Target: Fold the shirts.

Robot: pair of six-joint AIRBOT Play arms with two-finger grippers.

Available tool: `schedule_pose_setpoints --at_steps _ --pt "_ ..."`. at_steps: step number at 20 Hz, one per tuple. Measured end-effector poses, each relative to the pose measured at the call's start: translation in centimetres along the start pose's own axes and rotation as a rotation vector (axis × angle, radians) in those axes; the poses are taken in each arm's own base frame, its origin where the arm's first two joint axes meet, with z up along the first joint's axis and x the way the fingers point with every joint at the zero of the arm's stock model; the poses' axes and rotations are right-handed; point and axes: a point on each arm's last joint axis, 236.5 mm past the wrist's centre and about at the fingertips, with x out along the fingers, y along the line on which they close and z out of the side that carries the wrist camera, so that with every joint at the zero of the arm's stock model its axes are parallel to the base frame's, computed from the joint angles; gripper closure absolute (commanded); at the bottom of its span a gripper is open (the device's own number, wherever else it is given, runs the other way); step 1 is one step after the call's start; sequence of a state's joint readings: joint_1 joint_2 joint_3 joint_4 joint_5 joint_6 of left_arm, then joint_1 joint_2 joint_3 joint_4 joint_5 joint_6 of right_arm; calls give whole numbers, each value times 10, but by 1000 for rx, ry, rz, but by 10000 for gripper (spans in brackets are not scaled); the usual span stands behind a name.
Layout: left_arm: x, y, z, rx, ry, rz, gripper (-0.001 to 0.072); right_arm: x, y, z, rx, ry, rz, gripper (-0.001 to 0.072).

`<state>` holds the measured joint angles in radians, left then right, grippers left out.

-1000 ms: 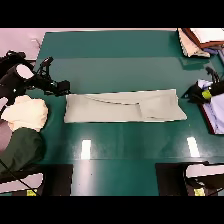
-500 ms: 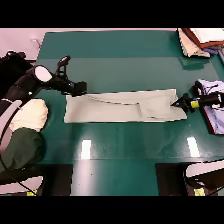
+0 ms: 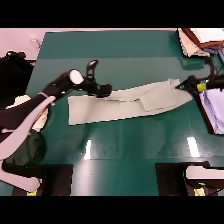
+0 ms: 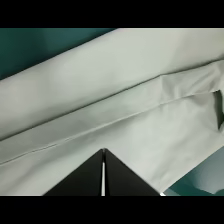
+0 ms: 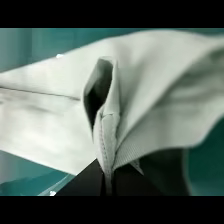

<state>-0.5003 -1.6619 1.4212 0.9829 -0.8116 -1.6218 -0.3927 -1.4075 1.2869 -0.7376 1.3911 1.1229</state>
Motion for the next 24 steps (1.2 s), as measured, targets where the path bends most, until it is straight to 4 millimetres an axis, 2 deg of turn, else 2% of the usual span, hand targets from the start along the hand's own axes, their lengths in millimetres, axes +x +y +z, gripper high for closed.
schedule_pose_setpoints --at_steps 4,8,11,14,16,19,22,24 --pt "44 -28 1 23 32 -47 685 -14 91 15 -173 -34 37 699" --pt "71 -41 0 20 50 -78 685 -9 170 12 -319 -32 96 699" --pt "82 -43 -2 8 61 -89 685 -2 210 3 -386 -25 137 699" --pt "79 -44 2 9 72 -96 685 5 233 -5 -423 -20 163 699" --pt "64 -33 12 24 90 -75 685 8 243 -9 -437 -15 176 699" --pt "18 -6 36 58 82 -9 685 19 257 -19 -459 8 200 699" --pt "-56 29 75 78 -10 88 684 52 279 -41 -500 83 240 698" --pt "-110 48 100 74 -98 139 684 87 304 -61 -553 130 282 677"
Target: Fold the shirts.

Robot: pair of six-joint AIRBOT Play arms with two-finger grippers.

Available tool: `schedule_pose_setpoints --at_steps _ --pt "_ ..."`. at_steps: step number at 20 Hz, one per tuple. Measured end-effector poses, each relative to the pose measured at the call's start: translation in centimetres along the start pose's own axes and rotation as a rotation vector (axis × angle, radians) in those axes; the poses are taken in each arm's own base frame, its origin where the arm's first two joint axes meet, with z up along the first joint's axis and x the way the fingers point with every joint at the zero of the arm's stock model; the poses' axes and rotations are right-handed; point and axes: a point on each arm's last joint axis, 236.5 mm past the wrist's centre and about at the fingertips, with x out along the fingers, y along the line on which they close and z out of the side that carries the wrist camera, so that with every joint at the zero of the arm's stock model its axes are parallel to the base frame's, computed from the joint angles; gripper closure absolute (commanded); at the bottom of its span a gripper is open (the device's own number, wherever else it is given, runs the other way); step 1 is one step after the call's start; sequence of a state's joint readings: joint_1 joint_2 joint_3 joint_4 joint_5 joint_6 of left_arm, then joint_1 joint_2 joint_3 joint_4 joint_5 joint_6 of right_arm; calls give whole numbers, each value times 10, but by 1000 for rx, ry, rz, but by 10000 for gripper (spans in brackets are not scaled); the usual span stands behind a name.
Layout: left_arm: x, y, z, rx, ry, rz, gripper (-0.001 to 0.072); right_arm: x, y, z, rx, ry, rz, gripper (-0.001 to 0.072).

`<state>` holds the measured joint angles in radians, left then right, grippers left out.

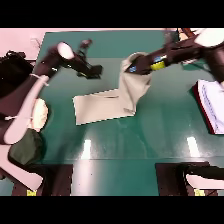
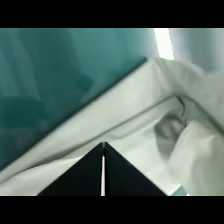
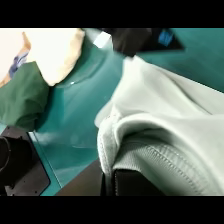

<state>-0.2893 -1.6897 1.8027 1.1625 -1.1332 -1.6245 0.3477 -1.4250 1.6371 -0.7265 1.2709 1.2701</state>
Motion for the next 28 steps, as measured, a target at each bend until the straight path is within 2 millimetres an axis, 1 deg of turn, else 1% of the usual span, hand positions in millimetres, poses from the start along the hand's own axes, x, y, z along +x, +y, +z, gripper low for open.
schedule_pose_setpoints --at_steps 1,2,4,5,6,7,8,10,12,13,14,15,16,17,18,20,21,24,25,27,28 --pt "-26 13 12 -5 -44 26 684 27 12 0 -32 18 27 447" --pt "-50 23 21 -11 -86 48 684 52 26 1 -64 29 54 255" --pt "-93 39 35 -18 -161 85 684 104 59 -2 -134 60 116 258" --pt "-111 43 39 -20 -189 99 684 121 71 -4 -163 72 133 258" --pt "-126 47 41 -18 -212 112 684 132 78 -5 -191 83 133 259" --pt "-140 52 43 -14 -236 129 684 139 76 -7 -205 99 112 259" --pt "-150 55 44 -8 -250 142 684 142 66 -13 -208 132 81 260" --pt "-164 55 44 5 -265 152 684 134 33 -19 -177 176 10 261" --pt "-170 57 43 11 -268 160 684 115 -17 -29 -96 209 -73 259" --pt "-172 58 42 13 -268 164 684 101 -45 -34 -35 214 -112 246" --pt "-174 57 42 16 -270 165 684 88 -71 -41 27 220 -147 121" --pt "-174 57 41 19 -269 166 684 74 -100 -54 102 234 -182 102" --pt "-174 57 41 21 -267 165 684 62 -127 -68 181 240 -207 101" --pt "-175 56 40 22 -266 162 684 54 -147 -82 259 243 -218 102" --pt "-175 55 40 24 -268 160 684 51 -165 -96 342 243 -216 103" --pt "-175 54 40 22 -267 155 684 53 -190 -118 477 230 -191 105" --pt "-175 53 40 22 -267 150 684 58 -199 -126 530 215 -171 105" --pt "-175 51 40 22 -266 143 684 86 -203 -137 639 188 -84 115" --pt "-175 51 40 22 -266 141 684 96 -203 -137 663 175 -62 120" --pt "-174 49 40 21 -266 133 684 119 -193 -137 682 181 -11 293" --pt "-174 47 40 19 -266 127 684 129 -190 -137 669 184 -3 447"
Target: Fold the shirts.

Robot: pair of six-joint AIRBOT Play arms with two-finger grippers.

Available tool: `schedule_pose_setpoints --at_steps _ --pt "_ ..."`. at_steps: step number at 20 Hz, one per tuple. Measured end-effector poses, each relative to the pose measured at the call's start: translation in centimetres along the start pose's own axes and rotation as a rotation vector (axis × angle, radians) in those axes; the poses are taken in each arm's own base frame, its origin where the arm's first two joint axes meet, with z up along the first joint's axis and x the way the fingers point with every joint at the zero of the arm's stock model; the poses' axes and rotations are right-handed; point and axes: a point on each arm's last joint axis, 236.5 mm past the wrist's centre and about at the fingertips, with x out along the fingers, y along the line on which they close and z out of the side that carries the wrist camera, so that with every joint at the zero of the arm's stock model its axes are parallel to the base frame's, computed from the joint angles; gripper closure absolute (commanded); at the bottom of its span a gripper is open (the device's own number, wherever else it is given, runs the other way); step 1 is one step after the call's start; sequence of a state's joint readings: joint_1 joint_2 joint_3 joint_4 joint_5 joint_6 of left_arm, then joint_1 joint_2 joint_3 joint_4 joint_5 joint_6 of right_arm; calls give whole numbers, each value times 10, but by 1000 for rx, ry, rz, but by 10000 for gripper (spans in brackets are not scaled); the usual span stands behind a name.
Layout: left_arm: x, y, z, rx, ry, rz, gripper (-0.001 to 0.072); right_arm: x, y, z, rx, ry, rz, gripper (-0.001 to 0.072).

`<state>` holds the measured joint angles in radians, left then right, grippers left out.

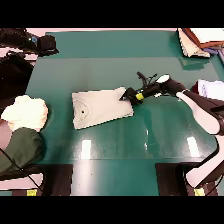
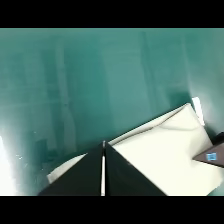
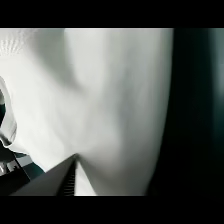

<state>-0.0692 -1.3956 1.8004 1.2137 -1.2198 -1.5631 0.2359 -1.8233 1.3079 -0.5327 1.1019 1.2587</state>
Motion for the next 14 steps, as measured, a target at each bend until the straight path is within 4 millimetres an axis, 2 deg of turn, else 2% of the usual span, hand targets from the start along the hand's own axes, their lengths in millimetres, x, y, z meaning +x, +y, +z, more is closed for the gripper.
schedule_pose_setpoints --at_steps 1,2,5,7,9,10,13,14 --pt "0 -1 0 -2 0 -5 684 9 4 2 -22 -3 1 630" --pt "0 -3 0 -3 0 -10 685 18 11 3 -50 -5 5 698" --pt "3 -16 -3 20 5 -27 684 22 40 18 -149 -45 31 698" --pt "7 -32 -4 50 4 -42 684 4 55 36 -208 -95 32 698" --pt "12 -54 -9 83 10 -74 684 -37 58 61 -256 -182 0 698" --pt "15 -64 -10 98 7 -88 684 -66 54 74 -269 -235 -28 698" --pt "19 -93 -14 139 -1 -127 684 -171 21 105 -247 -408 -153 698" --pt "20 -102 -15 151 -8 -142 684 -214 6 112 -226 -478 -204 698"
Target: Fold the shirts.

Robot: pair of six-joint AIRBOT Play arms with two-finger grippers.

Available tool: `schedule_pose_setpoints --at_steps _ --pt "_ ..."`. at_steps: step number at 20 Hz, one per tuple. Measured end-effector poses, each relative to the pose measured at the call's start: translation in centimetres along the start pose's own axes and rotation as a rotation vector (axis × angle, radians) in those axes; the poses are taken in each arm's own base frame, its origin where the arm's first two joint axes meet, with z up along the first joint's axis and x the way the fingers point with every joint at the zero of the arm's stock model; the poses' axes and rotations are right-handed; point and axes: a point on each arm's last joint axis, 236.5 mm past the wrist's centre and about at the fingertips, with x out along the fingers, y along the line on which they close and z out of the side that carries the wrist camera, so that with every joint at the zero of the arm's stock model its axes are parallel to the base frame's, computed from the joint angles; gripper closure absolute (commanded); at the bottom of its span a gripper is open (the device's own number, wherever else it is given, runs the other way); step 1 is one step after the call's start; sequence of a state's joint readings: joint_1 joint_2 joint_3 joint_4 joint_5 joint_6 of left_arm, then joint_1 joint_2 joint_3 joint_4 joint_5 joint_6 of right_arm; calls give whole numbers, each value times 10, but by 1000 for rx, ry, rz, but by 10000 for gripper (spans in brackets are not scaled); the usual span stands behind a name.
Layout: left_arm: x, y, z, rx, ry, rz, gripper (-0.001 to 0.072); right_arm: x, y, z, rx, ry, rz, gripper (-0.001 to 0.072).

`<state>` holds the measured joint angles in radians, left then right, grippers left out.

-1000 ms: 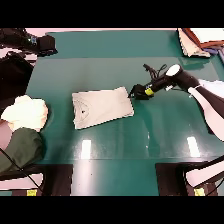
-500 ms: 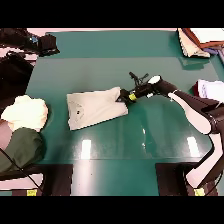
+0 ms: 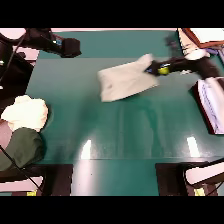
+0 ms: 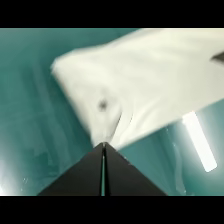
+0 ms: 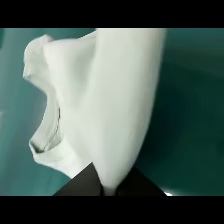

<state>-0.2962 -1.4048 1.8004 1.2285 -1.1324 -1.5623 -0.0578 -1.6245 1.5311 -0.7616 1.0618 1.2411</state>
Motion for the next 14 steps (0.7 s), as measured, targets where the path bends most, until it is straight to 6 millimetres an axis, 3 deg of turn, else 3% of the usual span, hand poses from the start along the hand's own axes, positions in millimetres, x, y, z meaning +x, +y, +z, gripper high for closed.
schedule_pose_setpoints --at_steps 2,4,7,11,14 --pt "3 -13 2 17 -13 -19 684 -66 -55 30 43 -122 -122 698" --pt "5 -23 2 29 -20 -34 684 -133 -107 48 111 -241 -233 698" --pt "6 -33 3 33 -27 -53 684 -218 -174 52 220 -385 -370 698" --pt "7 -37 4 27 -32 -62 684 -284 -221 47 303 -506 -474 698" --pt "7 -38 4 17 -33 -66 684 -308 -230 55 323 -584 -489 698"
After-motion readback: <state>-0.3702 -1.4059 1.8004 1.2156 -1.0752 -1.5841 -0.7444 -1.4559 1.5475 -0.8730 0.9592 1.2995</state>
